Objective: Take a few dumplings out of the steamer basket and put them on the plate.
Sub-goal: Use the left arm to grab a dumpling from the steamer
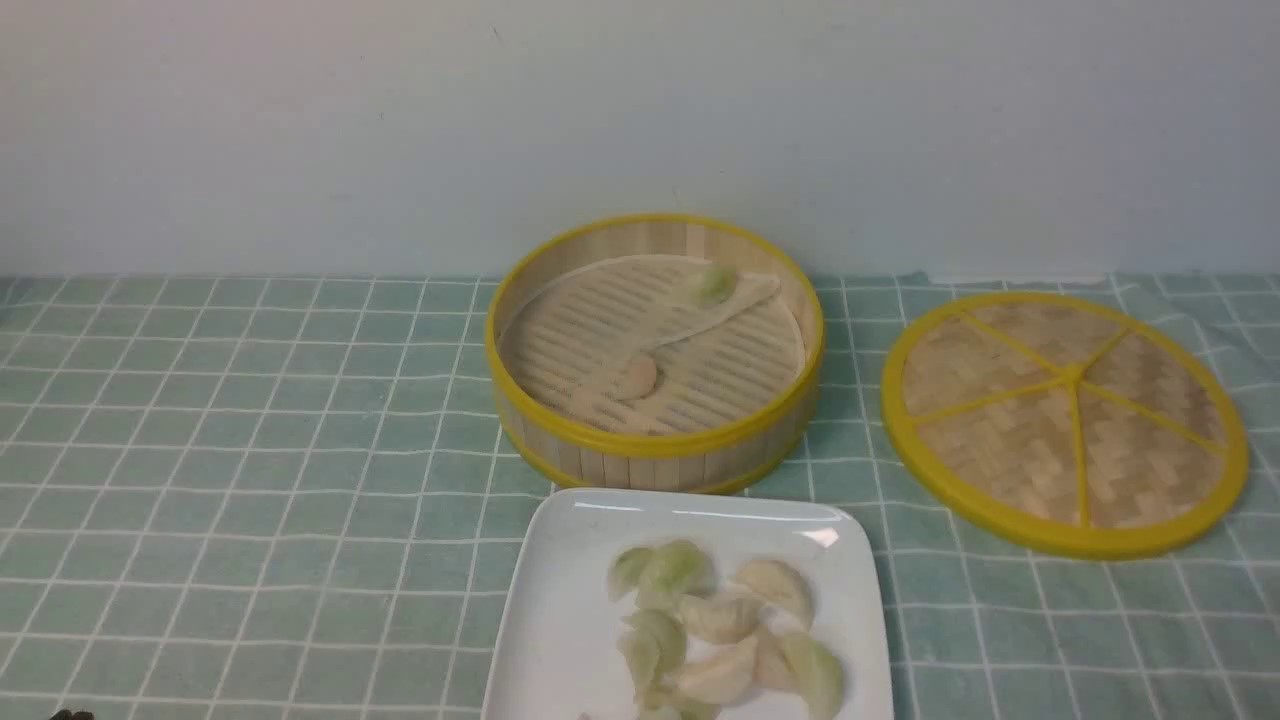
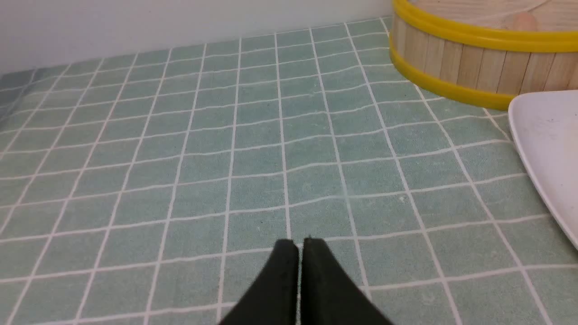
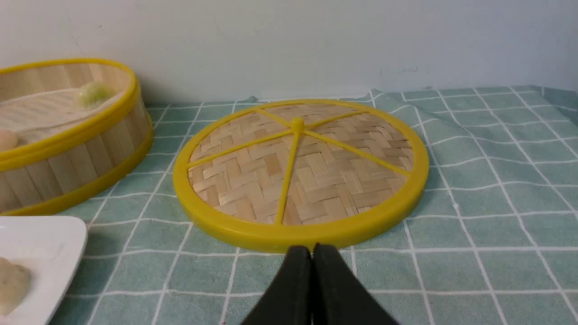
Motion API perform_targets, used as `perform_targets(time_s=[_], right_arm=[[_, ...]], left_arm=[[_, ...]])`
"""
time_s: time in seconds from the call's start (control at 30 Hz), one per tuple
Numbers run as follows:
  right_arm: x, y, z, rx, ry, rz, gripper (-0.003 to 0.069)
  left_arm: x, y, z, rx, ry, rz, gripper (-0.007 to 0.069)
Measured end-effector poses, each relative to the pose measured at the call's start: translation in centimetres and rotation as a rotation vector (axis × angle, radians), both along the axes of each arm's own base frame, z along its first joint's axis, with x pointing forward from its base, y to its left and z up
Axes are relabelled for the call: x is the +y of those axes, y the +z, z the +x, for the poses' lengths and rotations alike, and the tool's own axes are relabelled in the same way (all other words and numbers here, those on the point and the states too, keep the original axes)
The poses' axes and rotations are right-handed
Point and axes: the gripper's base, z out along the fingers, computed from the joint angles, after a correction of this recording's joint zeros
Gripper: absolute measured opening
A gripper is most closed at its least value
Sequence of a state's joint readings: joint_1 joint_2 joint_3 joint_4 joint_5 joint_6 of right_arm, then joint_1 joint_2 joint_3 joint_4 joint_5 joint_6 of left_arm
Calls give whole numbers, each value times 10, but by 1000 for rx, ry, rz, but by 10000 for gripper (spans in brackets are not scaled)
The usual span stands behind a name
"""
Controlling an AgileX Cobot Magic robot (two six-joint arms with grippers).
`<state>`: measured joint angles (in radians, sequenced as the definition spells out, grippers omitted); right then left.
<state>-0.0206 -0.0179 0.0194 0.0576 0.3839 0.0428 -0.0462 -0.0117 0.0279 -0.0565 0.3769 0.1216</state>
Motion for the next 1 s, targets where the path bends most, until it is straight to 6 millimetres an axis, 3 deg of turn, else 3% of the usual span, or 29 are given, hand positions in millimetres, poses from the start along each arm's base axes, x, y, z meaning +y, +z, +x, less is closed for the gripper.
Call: perform_targets(time_s=[0.87, 0.93, 1.0], right_arm=[[0, 0, 0, 0, 0, -1, -9], [0, 0, 0, 0, 0, -1, -9], [0, 0, 0, 0, 0, -1, -9]], left_arm=[[0, 0, 0, -2, 0, 1, -6], [0, 1, 0, -16, 2, -14, -6], [-2, 6, 2, -66, 12, -143, -6]])
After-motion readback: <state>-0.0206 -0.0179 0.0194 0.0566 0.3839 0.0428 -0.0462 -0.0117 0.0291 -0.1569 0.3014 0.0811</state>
